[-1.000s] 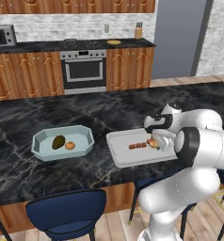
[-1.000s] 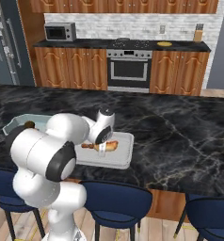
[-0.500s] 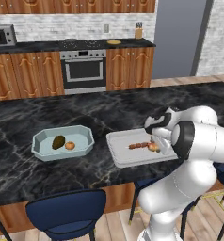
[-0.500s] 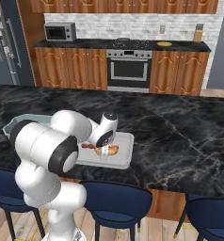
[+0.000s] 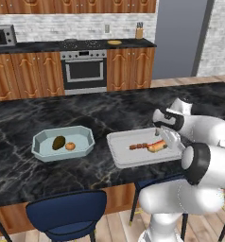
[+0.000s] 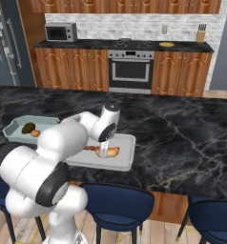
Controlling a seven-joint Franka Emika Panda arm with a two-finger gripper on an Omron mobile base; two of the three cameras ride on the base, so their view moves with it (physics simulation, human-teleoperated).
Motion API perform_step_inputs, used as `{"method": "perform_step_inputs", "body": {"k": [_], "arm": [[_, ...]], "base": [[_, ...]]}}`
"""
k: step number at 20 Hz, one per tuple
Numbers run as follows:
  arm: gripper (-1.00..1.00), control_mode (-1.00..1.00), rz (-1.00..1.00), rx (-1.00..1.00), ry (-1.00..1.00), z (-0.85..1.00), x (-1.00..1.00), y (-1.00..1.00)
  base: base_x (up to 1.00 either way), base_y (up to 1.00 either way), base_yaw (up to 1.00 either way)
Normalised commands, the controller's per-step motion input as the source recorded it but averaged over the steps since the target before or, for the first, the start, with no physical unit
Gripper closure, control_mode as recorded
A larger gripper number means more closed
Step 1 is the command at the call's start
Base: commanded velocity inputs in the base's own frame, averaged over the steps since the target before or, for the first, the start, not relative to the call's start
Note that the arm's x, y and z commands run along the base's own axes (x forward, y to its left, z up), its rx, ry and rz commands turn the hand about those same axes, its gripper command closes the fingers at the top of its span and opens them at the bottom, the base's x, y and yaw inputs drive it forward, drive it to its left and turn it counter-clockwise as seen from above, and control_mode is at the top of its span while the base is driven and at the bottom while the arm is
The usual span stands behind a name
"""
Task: Place the cold items (avocado and tangerine) from the fridge in one tupperware on the dining counter. Place the warm items (kebab skewer and hot dog) in the stove area in another tupperware.
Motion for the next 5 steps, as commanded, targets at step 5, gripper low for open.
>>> {"method": "perform_step_inputs", "body": {"k": [5], "arm": [[-1.0,-1.0,-0.19,0.0,0.0,0.59,-0.72,0.11]], "base": [[0.0,0.0,0.0]]}}
